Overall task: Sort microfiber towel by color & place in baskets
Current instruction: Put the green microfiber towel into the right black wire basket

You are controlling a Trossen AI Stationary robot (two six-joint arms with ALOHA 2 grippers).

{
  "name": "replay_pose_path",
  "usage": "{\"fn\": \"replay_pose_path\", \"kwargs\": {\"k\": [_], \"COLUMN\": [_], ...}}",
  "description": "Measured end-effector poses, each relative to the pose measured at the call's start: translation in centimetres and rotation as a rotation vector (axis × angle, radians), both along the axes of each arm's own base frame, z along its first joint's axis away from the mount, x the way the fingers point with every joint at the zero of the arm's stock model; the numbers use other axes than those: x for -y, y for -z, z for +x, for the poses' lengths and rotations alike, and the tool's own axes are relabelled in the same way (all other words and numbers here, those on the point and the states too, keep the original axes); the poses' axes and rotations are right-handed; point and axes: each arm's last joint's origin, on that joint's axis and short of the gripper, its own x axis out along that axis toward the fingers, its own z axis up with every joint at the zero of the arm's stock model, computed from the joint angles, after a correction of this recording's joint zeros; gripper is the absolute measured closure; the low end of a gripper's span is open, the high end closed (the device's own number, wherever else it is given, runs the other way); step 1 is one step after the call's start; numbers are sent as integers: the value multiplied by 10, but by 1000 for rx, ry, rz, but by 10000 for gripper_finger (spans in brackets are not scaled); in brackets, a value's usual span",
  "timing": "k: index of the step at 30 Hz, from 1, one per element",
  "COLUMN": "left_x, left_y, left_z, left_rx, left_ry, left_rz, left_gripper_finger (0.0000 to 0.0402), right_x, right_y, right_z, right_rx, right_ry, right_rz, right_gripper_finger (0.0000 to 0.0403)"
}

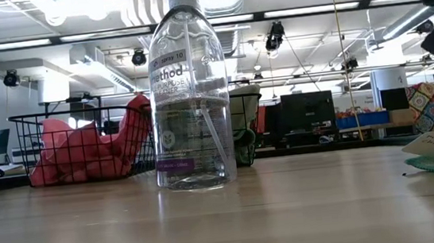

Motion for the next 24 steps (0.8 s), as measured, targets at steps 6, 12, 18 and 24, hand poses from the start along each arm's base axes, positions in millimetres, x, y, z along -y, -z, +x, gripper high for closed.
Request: {"fn": "replay_pose_path", "kwargs": {"k": [6,12,18,24], "left_x": [0,0,0,0], "left_y": [0,0,0,0], "left_z": [0,0,0,0], "left_rx": [0,0,0,0], "left_ry": [0,0,-3,-7], "left_rz": [0,0,1,2], "left_gripper_finger": [286,286,286,286], "right_x": [3,2,3,3], "right_y": [15,25,28,28], "right_z": [-4,-4,-4,-4], "right_rx": [15,63,68,68], "right_ry": [0,1,23,24], "right_rz": [15,52,49,47], "right_gripper_finger": [300,302,325,371]}}
